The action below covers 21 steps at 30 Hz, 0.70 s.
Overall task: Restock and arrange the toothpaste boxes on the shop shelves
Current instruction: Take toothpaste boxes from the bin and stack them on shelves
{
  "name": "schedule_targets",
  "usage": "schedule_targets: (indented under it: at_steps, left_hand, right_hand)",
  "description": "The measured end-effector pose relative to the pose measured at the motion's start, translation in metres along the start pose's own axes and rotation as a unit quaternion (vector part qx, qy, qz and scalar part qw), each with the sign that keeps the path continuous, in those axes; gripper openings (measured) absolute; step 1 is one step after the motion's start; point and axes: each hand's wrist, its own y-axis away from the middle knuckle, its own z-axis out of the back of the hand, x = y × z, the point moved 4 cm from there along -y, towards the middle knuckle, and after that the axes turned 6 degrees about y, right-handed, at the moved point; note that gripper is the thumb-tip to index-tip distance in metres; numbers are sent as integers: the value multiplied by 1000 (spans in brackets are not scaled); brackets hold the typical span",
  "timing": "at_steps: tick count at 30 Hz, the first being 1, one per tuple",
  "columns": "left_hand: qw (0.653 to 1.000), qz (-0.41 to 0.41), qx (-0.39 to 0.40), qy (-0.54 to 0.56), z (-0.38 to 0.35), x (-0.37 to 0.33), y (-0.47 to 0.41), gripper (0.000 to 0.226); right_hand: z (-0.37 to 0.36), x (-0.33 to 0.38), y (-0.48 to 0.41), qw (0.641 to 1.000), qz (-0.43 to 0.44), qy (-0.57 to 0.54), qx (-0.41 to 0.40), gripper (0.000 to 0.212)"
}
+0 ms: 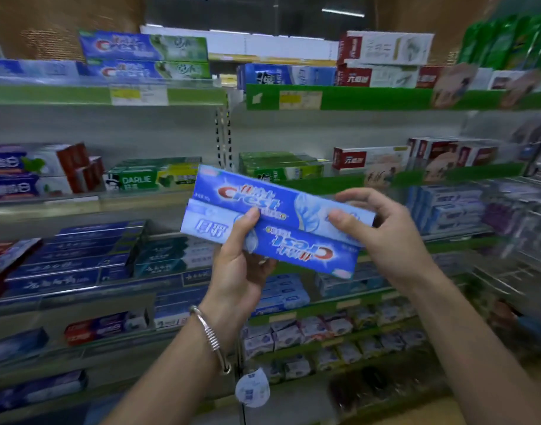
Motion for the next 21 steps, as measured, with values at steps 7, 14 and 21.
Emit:
schedule_targets:
  at_steps: [7, 14, 21]
  left_hand:
    - [994, 73, -68, -52, 67, 56, -8, 38]
    - [966, 83, -240, -49, 165, 109, -13, 41]
    - [921, 83, -379, -34, 219, 179, -39, 11]
  right_hand:
    - [-11, -68, -8, 940, -43, 263, 215, 36]
    - [-12, -249, -13, 866, -87, 423, 254, 48]
    - [-25, -380, -48, 842, -53, 451, 292, 50]
